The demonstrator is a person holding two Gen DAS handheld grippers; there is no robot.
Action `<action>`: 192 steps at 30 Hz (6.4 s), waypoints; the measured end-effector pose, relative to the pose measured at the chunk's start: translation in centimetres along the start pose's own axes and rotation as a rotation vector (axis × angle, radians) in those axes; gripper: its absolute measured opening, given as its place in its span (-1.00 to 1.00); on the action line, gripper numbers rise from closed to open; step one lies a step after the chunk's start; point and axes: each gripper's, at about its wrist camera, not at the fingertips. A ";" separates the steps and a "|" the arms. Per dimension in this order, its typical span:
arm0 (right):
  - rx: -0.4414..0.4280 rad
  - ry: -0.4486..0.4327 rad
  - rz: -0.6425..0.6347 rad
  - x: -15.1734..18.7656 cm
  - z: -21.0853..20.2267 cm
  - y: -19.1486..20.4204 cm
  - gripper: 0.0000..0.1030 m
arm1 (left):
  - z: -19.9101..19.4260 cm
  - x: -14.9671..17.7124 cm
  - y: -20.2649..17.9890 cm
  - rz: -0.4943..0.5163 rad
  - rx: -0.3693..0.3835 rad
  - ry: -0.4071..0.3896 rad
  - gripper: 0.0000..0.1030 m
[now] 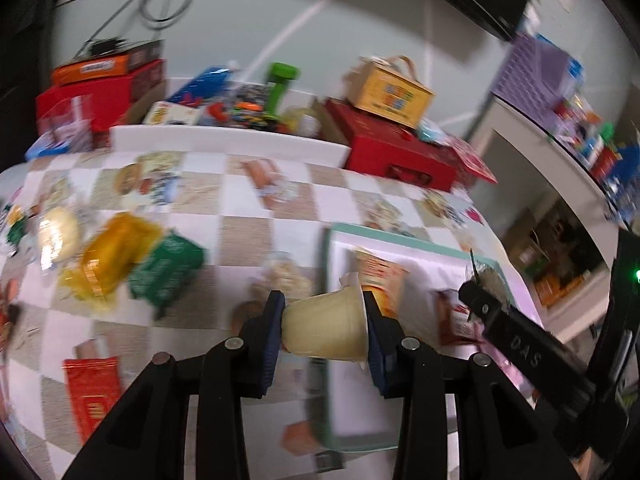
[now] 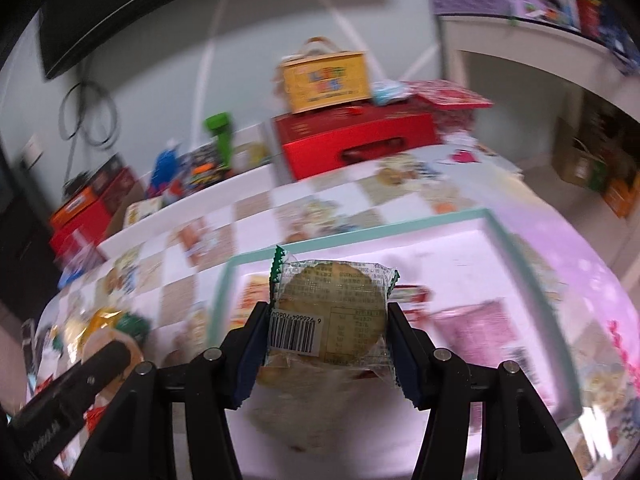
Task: Organize snacks
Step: 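Carry the biscuit packet and cream cup over the white tray with both tools, then lower both snacks into the tray and open both tools, then move both tools back over the snack pile, then grasp the red chip bag with the left tool while the right tool approaches the red packet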
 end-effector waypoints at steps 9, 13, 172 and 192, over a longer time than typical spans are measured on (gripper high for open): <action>0.127 -0.014 0.056 -0.9 -0.3 -6.3 0.17 | 2.5 2.0 -5.0 0.089 0.072 0.067 -0.25; 0.155 -0.008 0.082 -0.9 -0.1 -8.0 0.17 | 3.4 2.9 -6.1 0.116 0.082 0.094 -0.25; -0.363 0.358 -0.500 15.2 -1.0 26.9 1.00 | -7.1 1.3 27.4 -0.258 -0.480 0.077 0.13; -0.231 0.381 -0.493 13.9 1.2 22.0 1.00 | -3.5 2.6 20.9 -0.098 -0.336 0.176 0.13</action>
Point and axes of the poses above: each gripper's, at about its wrist camera, not at the fingertips, and z roughly the way its jaws point, y to its left, x to its underside, and after that the axes turned 13 degrees about -y, right-handed
